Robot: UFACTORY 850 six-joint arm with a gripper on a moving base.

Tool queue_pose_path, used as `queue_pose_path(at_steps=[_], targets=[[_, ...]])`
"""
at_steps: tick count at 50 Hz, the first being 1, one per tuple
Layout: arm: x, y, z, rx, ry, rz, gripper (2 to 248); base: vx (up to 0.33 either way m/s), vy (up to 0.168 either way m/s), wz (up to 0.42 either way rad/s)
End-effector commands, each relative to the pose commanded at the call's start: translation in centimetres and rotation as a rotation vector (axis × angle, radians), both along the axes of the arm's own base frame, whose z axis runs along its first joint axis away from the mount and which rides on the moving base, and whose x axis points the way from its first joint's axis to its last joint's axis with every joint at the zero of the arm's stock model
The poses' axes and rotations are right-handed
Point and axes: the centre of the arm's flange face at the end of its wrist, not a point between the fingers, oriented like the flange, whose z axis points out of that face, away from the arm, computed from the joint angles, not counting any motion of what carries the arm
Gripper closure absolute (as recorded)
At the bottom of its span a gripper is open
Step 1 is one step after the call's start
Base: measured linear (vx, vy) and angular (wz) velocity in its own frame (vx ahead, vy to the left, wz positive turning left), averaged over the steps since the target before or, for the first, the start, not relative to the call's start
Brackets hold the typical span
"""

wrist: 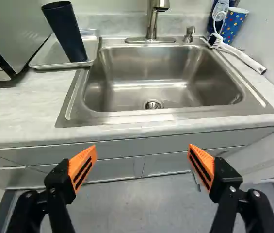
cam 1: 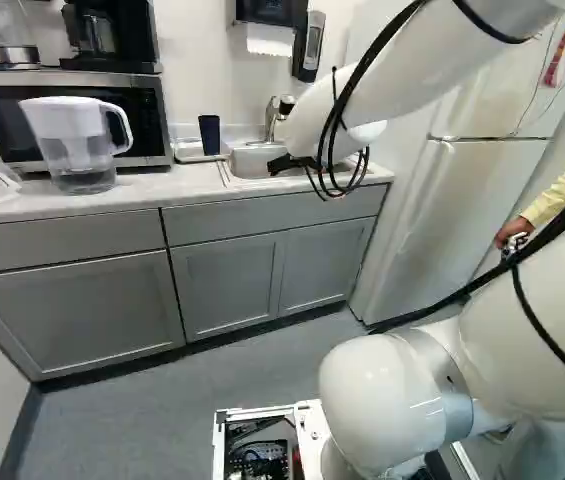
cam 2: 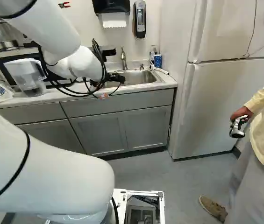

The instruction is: Rinse the cup and place it in the tray

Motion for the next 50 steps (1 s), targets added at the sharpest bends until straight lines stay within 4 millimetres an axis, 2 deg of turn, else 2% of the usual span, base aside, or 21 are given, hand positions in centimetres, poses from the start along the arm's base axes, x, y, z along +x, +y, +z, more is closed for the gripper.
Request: queue_pose_path(at_steps=[30, 50], targets=[[-3.6, -1.4, -7.8, 0.028, -0.105, -0.037, 3, 0.0, 0.0, 0.0], [-6.4, -2.1, -11.4, 0.038, -0.162, -0.062, 3, 0.0, 0.0, 0.0]])
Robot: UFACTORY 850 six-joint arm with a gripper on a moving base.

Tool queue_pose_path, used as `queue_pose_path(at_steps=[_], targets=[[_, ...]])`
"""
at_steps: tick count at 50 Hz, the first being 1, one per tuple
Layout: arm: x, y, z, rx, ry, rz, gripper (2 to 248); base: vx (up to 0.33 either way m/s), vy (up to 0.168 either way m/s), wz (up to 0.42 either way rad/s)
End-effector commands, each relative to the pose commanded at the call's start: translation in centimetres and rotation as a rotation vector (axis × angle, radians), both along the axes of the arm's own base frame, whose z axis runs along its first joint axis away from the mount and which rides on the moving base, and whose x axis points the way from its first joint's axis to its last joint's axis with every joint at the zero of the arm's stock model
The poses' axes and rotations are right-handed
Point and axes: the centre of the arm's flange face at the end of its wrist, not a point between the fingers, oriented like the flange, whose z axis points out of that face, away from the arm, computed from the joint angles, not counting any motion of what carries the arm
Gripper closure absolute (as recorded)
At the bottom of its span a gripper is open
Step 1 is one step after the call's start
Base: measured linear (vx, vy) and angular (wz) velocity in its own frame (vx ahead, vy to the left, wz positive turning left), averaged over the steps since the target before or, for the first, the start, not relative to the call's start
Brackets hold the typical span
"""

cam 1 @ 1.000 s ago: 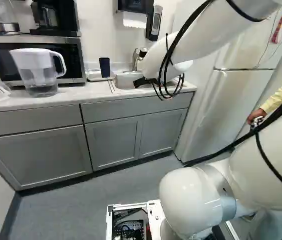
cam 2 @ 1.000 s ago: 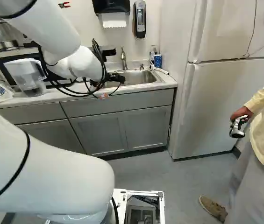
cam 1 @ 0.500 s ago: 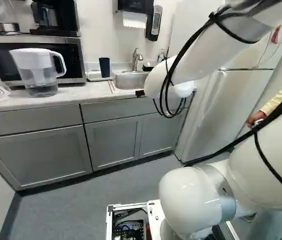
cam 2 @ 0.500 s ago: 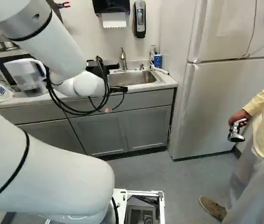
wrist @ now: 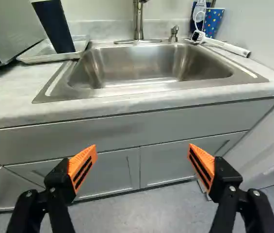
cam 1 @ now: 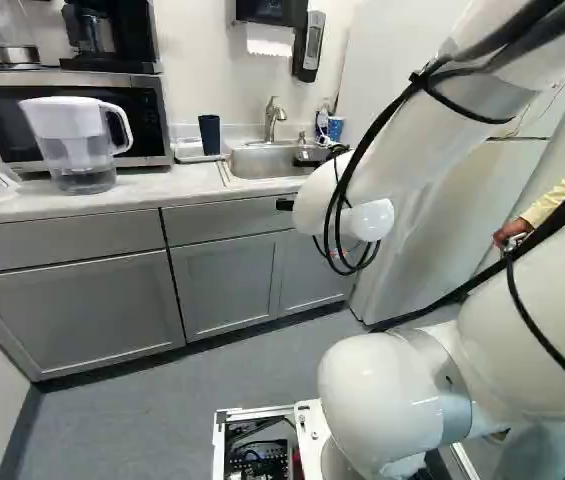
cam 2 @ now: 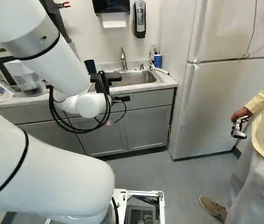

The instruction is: Rinse the cup and place it in the tray

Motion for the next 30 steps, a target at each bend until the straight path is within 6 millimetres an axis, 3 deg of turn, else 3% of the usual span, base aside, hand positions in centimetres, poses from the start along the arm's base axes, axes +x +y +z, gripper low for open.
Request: queue_pose_path(at_steps=[30], targets=[[-3.3, -0.7, -3.4, 0.006, -0.059, -0.028, 3, 0.0, 0.0, 0.0]])
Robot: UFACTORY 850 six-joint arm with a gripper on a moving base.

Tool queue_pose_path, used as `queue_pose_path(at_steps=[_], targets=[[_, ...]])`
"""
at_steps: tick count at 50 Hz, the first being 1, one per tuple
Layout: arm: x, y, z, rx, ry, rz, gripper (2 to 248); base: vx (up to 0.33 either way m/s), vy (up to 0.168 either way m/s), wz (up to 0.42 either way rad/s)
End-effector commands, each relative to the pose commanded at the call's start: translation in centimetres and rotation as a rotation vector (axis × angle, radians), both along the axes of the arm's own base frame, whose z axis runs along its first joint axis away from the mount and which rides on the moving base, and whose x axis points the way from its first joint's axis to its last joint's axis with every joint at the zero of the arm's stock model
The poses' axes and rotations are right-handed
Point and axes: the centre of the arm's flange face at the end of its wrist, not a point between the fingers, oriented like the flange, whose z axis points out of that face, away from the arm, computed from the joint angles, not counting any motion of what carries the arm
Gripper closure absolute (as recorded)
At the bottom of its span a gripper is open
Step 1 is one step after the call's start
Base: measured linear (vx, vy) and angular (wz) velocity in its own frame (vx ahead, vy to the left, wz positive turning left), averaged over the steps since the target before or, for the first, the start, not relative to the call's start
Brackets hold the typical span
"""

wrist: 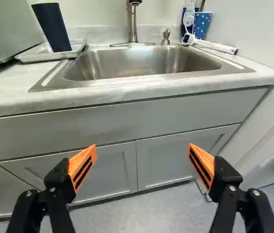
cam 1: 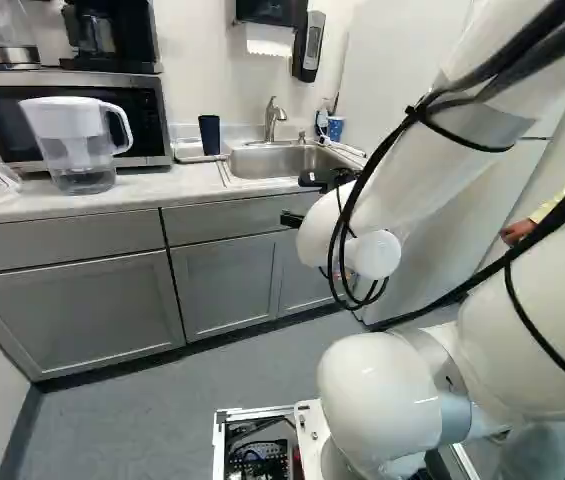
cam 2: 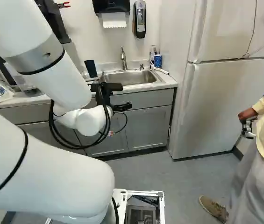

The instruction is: Rinse the cup and place it in the tray

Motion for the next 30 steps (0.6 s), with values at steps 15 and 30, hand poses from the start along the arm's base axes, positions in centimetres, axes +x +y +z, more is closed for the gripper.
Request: queue_pose_path(at_steps=[15, 30], targets=[[-1.1, -0.2, -0.9, 0.001, -0.017, -0.008, 3, 0.0, 0.0, 0.0], [-1.6, -0.3, -1.3, 0.001, -0.025, -0.013, 3, 0.0, 0.0, 0.0]])
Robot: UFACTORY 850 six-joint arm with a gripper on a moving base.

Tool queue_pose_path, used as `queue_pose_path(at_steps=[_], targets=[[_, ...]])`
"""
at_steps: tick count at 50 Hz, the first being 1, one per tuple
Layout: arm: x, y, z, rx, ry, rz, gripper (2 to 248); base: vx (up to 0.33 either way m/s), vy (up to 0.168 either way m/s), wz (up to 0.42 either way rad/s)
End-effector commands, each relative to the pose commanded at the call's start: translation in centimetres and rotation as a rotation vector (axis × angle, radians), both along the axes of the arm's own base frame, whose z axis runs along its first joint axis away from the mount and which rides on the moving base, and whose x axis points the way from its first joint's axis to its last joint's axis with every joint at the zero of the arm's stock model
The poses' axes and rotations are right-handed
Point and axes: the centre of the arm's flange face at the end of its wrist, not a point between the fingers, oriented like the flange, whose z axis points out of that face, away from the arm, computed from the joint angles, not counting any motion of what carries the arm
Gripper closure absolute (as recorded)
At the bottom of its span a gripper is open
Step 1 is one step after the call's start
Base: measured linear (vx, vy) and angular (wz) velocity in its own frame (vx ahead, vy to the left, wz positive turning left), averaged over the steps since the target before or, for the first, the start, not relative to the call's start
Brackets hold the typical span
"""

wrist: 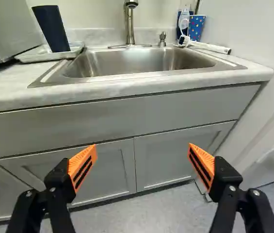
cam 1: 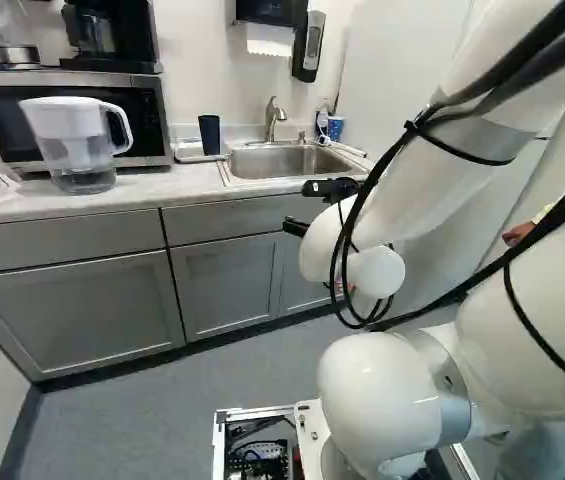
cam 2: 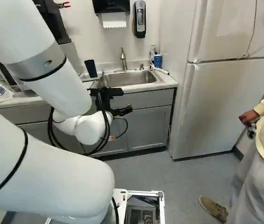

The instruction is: Rinse the cup and place it in the tray

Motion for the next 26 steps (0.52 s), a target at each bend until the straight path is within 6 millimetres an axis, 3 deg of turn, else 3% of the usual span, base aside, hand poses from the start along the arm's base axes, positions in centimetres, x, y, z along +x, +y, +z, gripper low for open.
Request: queue_pose_path(at_steps=[26], targets=[[-0.07, -0.01, -0.05, 0.0, -0.001, -0.001, 3, 0.0, 0.0, 0.0]])
